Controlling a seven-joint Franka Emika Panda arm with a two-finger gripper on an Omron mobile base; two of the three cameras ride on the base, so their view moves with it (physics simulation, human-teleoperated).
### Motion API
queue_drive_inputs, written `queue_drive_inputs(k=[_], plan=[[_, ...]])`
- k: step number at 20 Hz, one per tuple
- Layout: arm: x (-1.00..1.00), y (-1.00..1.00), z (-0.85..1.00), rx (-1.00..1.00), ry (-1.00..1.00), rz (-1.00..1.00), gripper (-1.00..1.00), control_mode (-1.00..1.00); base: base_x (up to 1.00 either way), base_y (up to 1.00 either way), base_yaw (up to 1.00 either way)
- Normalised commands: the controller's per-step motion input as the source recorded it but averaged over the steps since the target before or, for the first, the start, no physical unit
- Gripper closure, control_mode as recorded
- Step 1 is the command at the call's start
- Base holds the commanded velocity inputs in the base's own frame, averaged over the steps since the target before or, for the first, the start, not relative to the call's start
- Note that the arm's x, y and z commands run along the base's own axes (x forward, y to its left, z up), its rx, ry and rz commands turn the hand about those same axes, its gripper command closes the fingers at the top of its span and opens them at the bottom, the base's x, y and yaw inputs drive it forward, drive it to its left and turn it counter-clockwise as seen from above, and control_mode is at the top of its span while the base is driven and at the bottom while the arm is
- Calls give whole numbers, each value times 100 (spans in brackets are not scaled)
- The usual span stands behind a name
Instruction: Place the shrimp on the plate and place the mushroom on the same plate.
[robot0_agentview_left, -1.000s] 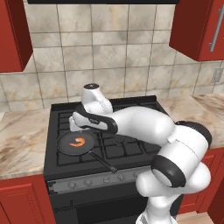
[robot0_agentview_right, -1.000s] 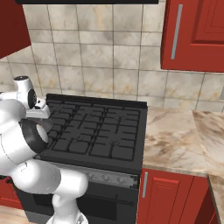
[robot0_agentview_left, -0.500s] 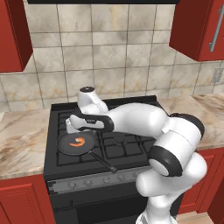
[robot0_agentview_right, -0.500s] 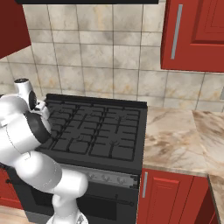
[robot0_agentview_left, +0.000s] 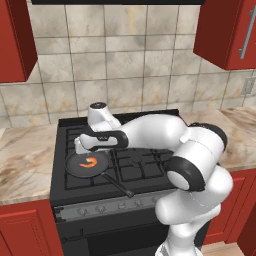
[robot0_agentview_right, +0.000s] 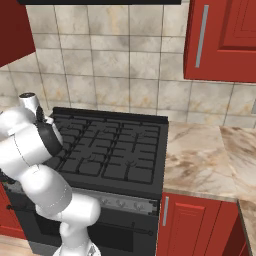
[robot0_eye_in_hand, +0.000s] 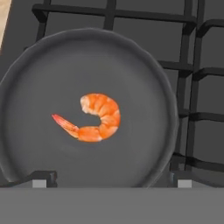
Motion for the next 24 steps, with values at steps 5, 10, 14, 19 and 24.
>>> queue_drive_inputs(k=[5, 10, 14, 19, 24], plan=[[9, 4, -13, 0, 0, 0, -100, -100, 0, 0, 0], [12, 8, -15, 0, 0, 0, -100, -100, 0, 0, 0], [15, 8, -16, 0, 0, 0, -100, -100, 0, 0, 0], [17, 8, -15, 0, 0, 0, -100, -100, 0, 0, 0], [10, 7, -11, 0, 2, 0, -100, -100, 0, 0, 0]])
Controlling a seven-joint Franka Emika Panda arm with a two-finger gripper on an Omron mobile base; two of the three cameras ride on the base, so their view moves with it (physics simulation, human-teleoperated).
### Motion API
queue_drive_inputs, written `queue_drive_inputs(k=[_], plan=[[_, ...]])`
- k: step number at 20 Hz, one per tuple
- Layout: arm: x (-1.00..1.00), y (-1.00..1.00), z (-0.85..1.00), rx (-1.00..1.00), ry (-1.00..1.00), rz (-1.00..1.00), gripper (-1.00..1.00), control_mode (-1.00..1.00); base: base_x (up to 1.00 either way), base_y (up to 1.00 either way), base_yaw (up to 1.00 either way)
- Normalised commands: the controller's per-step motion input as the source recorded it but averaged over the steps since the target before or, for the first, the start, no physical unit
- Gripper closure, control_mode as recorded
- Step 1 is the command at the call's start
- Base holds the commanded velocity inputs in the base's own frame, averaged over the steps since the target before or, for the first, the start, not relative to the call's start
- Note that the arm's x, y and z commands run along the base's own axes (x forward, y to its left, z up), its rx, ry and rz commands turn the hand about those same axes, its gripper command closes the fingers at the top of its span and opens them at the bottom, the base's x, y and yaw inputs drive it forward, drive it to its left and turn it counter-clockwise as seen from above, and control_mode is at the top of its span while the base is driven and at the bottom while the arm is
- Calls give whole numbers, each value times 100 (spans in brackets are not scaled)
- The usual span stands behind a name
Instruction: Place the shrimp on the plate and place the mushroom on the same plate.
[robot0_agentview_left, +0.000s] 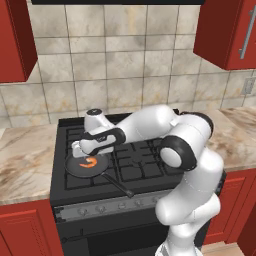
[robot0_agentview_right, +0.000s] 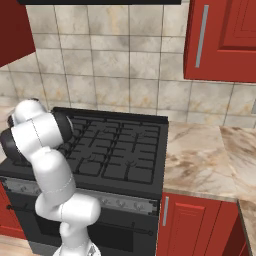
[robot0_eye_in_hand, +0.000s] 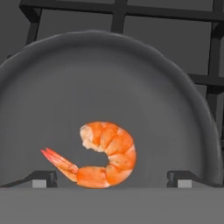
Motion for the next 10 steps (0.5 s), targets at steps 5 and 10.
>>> queue_drive_inputs(k=[5, 10], plan=[[4, 6, -9, 0, 2, 0, -100, -100, 0, 0, 0], [0, 1, -7, 0, 4, 0, -100, -100, 0, 0, 0]])
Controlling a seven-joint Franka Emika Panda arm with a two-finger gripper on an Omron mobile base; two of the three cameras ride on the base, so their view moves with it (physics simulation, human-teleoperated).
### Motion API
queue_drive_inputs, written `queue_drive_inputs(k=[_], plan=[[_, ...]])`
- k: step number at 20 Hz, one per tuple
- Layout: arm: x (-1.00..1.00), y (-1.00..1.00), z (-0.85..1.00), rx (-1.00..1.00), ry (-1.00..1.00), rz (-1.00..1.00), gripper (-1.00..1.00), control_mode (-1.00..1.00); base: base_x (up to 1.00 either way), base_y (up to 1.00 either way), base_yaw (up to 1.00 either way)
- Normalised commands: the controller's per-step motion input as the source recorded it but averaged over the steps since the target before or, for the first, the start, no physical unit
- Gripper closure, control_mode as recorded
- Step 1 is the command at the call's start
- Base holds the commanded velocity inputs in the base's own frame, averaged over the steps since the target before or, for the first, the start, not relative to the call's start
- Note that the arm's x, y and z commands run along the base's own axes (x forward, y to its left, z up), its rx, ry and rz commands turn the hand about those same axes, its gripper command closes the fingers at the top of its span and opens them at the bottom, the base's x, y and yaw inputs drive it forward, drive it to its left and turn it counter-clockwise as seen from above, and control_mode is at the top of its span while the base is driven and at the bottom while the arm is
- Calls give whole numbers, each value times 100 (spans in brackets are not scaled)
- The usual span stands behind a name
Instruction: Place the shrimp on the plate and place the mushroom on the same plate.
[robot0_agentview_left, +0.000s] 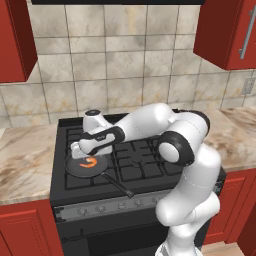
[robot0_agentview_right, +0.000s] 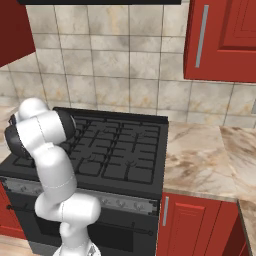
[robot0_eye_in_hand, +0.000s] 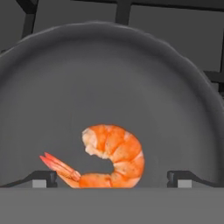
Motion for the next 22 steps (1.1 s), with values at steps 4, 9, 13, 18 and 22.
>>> queue_drive_inputs(k=[4, 9, 13, 18, 22], plan=[[0, 0, -9, 0, 5, 0, -100, -100, 0, 0, 0], [2, 0, -7, 0, 6, 0, -100, -100, 0, 0, 0], [4, 0, -6, 0, 5, 0, -100, -100, 0, 0, 0], [2, 0, -4, 0, 1, 0, -100, -100, 0, 0, 0], [1, 5, -1, 0, 0, 0, -100, -100, 0, 0, 0]])
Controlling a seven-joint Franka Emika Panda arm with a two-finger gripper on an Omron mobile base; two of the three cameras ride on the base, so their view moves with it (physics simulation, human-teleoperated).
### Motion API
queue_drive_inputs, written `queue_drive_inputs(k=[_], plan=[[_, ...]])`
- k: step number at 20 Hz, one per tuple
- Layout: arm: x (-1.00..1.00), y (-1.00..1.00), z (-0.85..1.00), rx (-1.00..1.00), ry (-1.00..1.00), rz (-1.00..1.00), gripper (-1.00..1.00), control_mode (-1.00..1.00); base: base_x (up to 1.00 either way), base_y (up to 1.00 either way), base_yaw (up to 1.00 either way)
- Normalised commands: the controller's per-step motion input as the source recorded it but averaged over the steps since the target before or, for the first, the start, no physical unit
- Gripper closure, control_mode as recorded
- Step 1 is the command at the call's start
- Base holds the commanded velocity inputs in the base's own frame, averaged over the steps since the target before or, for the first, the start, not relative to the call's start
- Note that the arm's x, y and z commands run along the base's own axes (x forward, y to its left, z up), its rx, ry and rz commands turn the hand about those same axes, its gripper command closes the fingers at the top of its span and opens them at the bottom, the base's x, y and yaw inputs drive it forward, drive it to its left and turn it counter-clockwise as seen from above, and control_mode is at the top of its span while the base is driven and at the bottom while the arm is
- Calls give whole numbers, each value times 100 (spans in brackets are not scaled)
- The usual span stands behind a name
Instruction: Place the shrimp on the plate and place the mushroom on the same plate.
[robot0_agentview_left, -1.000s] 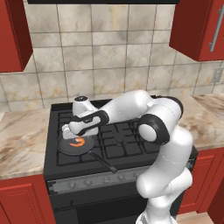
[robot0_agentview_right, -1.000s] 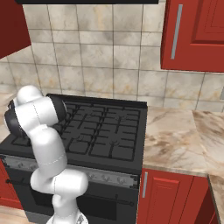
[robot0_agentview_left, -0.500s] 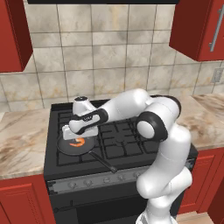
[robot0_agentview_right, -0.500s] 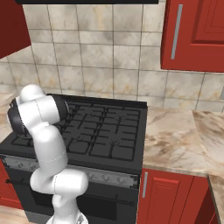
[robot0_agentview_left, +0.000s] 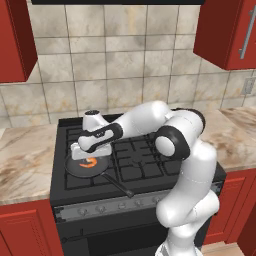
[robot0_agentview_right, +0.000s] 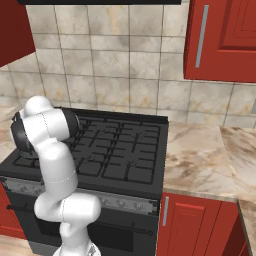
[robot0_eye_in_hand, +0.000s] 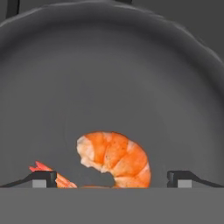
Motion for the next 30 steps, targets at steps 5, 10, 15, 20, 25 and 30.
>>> queue_drive_inputs(k=[5, 10, 15, 20, 25, 30], plan=[[4, 4, 0, 0, 0, 0, -100, -100, 0, 0, 0], [16, 0, 0, 0, 0, 0, -100, -100, 0, 0, 0], [12, 0, -1, 0, 0, 0, -100, -100, 0, 0, 0], [4, 0, -8, 0, 0, 0, -100, -100, 0, 0, 0], [0, 0, -3, 0, 1, -1, -100, -100, 0, 0, 0], [0, 0, 0, 0, 1, -1, -100, -100, 0, 0, 0]])
